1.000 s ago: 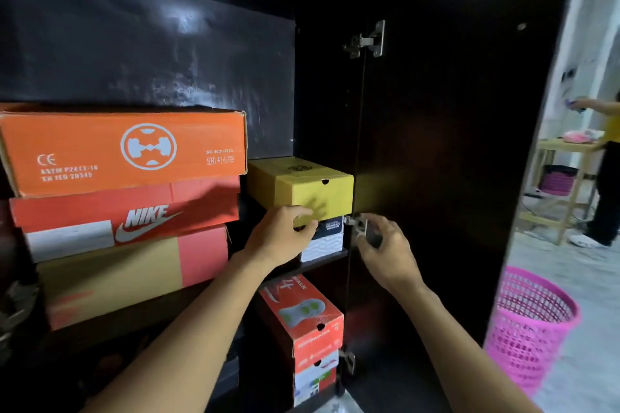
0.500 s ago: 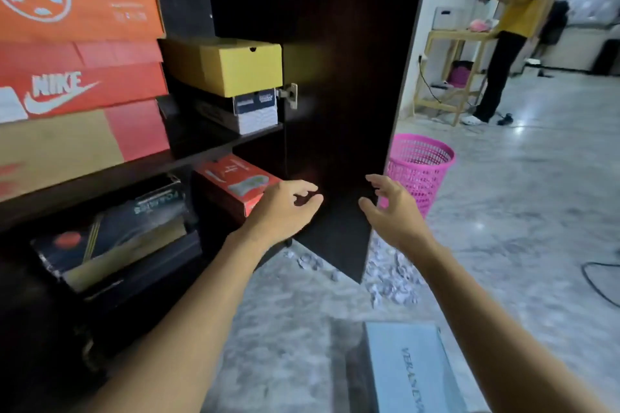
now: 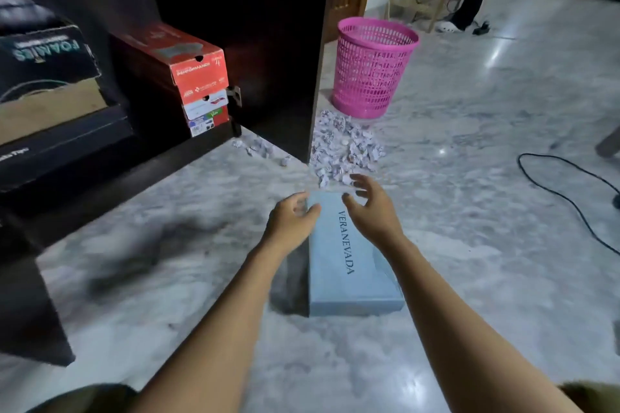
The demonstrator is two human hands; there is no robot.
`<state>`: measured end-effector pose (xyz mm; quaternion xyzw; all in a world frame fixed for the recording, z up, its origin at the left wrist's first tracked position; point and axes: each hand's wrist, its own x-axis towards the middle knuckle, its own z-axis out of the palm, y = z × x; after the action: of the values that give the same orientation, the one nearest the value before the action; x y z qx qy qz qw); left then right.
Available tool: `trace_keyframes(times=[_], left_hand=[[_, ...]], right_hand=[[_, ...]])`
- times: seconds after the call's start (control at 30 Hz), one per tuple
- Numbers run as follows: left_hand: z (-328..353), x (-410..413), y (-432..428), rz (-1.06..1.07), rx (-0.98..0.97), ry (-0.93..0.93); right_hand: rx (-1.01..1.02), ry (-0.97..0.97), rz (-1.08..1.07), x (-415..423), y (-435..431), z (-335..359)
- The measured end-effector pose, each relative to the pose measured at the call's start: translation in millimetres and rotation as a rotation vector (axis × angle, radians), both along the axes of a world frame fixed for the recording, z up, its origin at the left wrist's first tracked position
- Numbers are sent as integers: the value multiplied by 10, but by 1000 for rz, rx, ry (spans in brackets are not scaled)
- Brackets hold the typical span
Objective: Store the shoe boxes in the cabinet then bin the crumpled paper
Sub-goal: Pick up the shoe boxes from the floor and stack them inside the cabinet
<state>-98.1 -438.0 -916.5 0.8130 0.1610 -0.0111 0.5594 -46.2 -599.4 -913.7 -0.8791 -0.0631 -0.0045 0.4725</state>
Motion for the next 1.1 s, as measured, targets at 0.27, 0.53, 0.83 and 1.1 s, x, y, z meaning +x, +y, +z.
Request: trace_keyframes(times=[0.27,0.53,0.83,1.1], left_hand=[[-860,-549,-520,9,99,198],[-1082,-662,-584,30,53,259],[-1263,-790,-299,88,45,261],[-1297,-740,-227,35,-36,268]], right_hand=[[-286,204,-114,-539,-512,-957],[-262,369,-159,-750,-690,-1338],[179,249,-45,-1108,-701,-1508],[207,229,44,-1118,-710,-1546]])
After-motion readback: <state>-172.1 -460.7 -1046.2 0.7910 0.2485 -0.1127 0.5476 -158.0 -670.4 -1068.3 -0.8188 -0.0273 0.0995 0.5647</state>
